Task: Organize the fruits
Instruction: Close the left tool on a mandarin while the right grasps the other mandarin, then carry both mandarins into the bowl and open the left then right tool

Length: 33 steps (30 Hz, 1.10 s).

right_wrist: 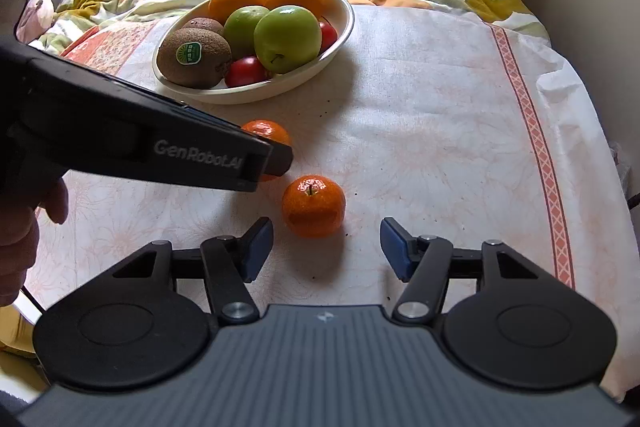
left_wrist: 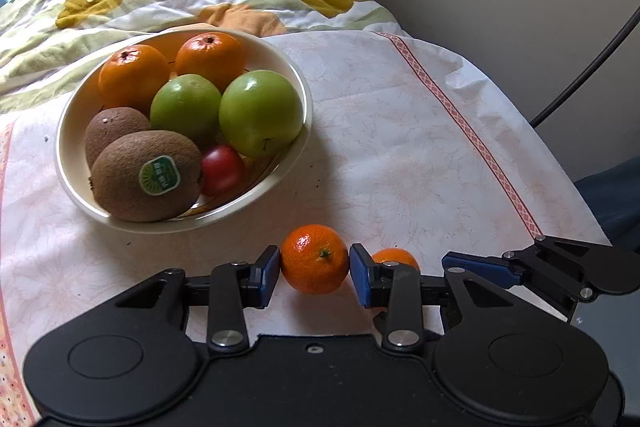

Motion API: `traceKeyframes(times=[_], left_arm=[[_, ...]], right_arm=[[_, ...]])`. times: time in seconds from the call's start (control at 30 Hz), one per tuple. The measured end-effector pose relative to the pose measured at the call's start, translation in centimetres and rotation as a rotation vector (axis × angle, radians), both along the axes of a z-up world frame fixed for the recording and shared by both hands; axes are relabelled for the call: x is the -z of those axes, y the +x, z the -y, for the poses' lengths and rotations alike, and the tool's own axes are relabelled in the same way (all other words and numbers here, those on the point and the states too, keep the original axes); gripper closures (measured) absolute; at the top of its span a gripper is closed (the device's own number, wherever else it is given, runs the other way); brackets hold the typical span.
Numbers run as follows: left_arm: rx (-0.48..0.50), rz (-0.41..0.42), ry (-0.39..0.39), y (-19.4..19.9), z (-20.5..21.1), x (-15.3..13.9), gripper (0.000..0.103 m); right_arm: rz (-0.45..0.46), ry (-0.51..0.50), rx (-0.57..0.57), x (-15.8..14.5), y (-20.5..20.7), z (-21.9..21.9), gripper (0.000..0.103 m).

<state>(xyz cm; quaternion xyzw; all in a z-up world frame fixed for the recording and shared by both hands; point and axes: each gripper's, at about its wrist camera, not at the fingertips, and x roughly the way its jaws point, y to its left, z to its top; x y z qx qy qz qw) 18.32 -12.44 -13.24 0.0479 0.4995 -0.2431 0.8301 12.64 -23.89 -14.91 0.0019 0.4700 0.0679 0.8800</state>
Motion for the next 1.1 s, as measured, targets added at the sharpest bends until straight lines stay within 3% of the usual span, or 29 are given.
traceKeyframes(times=[0.43, 0.5, 0.73, 1.1], left_arm=[[-0.114, 0.009, -0.002, -1.4, -4.4, -0.4, 0.061], [-0.123, 0.01, -0.008, -1.6, -4.6, -0.5, 0.061], [-0.123, 0.032, -0.025, -2.5, -4.9, -1.6, 0.061], [-0.074, 0.085, -0.078, -5.1, -4.1, -4.9, 0.061]], right_arm=[[0.008, -0.018, -0.038, 0.2, 1.5, -1.0, 0.039], [-0.005, -0.015, -0.042, 0.4, 1.8, -1.0, 0.051], [0.011, -0.022, -0.031, -0.5, 1.2, -0.9, 0.051], [0.062, -0.027, 0.018, -4.6, -1.2, -0.5, 0.051]])
